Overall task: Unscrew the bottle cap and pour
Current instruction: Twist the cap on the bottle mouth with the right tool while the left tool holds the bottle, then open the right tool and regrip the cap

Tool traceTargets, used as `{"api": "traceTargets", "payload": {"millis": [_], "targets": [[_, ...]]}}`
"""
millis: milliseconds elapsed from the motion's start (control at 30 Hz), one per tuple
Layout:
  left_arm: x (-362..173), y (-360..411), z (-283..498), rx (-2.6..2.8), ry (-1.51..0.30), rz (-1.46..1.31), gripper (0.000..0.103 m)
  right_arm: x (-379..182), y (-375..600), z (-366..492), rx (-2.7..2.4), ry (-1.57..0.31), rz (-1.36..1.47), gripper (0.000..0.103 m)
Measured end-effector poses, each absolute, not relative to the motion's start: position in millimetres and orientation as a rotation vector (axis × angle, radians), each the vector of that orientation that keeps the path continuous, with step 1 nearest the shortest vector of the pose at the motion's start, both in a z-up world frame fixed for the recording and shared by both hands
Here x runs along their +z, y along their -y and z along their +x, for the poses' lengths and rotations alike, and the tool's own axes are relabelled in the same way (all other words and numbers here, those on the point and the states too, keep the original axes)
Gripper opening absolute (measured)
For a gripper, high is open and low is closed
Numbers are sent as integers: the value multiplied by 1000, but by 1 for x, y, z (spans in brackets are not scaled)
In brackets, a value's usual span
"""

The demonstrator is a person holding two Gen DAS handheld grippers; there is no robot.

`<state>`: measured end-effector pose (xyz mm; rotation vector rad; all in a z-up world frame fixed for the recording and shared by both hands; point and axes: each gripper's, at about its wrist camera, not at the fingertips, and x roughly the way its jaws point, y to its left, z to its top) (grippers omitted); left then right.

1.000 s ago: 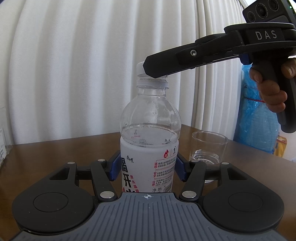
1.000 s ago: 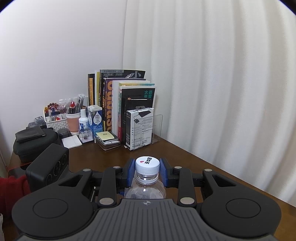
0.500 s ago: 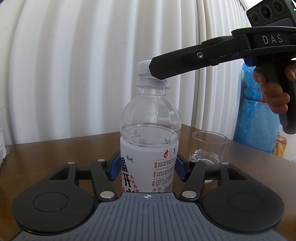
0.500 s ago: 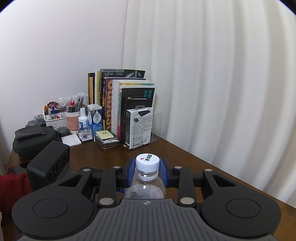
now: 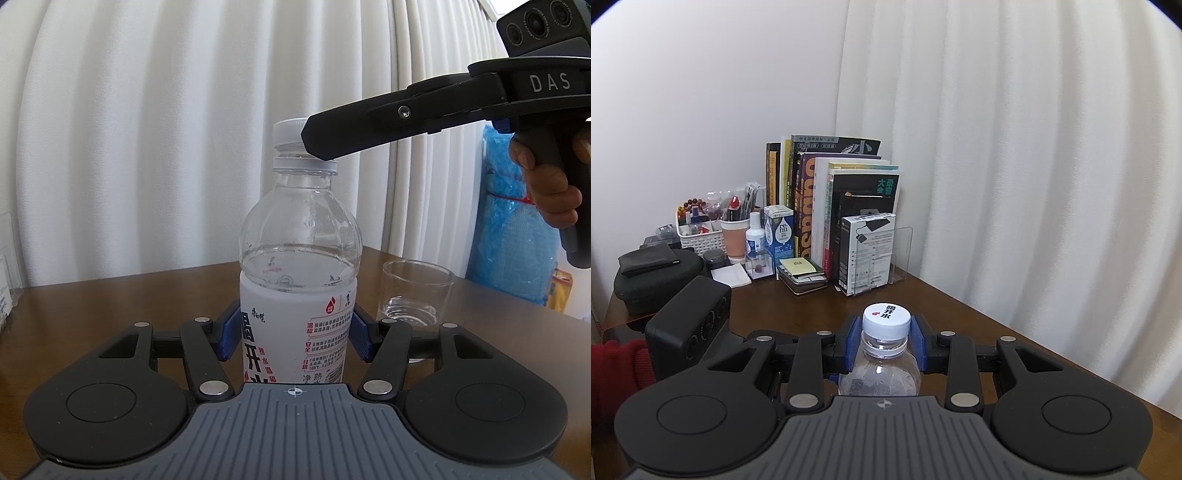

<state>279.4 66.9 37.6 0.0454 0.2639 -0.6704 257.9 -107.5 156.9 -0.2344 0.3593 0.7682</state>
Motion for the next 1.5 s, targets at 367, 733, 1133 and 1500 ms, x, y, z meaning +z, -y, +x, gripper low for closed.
{"api": "traceTargets", "payload": {"millis": [367, 733, 1133, 1500], "targets": [[37, -65, 281, -669, -262, 51, 58, 155, 108, 259, 770, -350, -217, 34], [36, -63, 282, -668, -264, 48, 58, 150, 113, 256, 765, -335, -204, 32], [35, -64, 285, -669, -266, 46, 58, 145, 115, 251, 750, -322, -220, 32], [34, -63, 286, -668, -266, 47, 58, 153, 110, 253, 756, -306, -230, 53]]}}
